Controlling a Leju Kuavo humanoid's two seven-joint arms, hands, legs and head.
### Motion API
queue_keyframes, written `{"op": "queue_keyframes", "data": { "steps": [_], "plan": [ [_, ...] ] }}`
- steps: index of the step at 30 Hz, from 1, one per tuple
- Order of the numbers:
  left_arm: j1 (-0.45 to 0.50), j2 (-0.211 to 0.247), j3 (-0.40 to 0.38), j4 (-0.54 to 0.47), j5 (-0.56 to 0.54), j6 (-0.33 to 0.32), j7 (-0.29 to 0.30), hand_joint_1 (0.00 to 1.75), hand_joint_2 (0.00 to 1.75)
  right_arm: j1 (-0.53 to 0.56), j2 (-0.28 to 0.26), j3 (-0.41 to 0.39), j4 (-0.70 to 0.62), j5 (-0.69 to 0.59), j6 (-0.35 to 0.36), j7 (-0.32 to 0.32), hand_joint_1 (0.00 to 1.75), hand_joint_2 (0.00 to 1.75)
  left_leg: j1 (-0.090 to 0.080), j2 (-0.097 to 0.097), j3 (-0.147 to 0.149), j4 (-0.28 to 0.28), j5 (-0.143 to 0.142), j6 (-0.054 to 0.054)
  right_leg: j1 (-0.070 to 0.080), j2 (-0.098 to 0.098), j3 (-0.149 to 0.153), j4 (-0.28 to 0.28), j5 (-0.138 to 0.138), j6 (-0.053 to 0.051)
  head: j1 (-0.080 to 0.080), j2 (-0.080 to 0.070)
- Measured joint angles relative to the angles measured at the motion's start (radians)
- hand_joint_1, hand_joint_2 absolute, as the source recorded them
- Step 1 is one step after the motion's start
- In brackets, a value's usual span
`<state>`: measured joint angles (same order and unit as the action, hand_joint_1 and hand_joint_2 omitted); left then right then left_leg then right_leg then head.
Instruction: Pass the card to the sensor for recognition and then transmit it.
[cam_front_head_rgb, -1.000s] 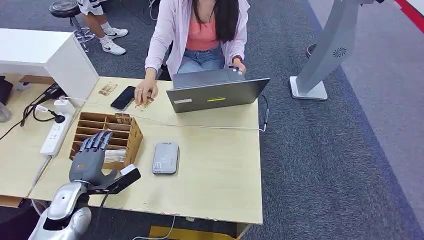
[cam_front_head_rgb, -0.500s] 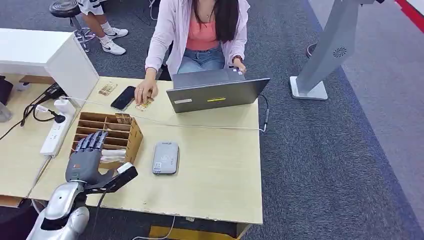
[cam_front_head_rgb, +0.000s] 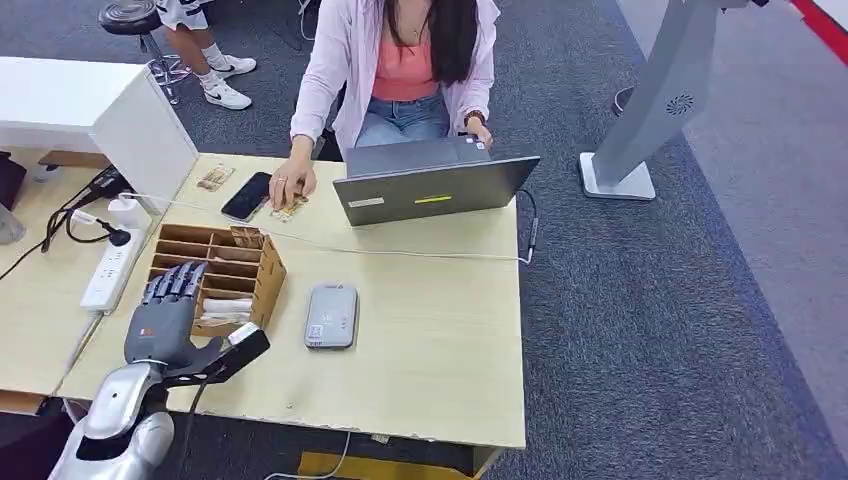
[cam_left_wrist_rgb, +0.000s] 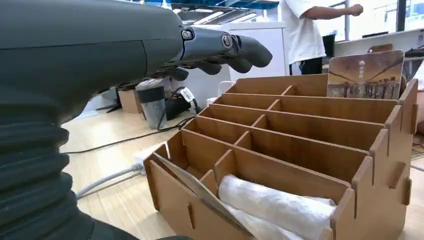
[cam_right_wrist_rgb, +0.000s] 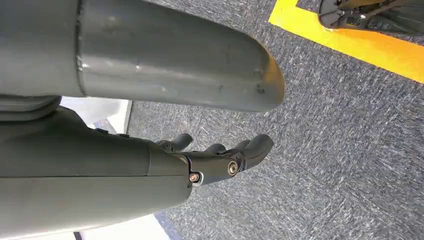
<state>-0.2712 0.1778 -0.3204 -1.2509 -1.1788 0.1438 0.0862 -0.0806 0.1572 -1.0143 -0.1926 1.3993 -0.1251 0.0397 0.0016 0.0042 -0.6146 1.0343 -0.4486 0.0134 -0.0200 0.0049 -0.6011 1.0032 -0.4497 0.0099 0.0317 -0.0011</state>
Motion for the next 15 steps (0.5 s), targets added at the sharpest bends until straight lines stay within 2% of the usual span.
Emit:
{"op": "queue_keyframes", "data": {
  "steps": [15],
  "plan": [
    [0.000, -0.002, 0.025, 0.000, -0.002, 0.000, -0.002, 0.00, 1.75, 0.000, 0.000, 0.000, 0.000, 0.005, 0.001, 0.003, 0.00, 0.00, 0.000, 0.000, 0.000, 0.000, 0.000, 0.000, 0.000, 0.000, 0.000, 0.000, 0.000, 0.000, 0.000, 0.000]
  ]
}}
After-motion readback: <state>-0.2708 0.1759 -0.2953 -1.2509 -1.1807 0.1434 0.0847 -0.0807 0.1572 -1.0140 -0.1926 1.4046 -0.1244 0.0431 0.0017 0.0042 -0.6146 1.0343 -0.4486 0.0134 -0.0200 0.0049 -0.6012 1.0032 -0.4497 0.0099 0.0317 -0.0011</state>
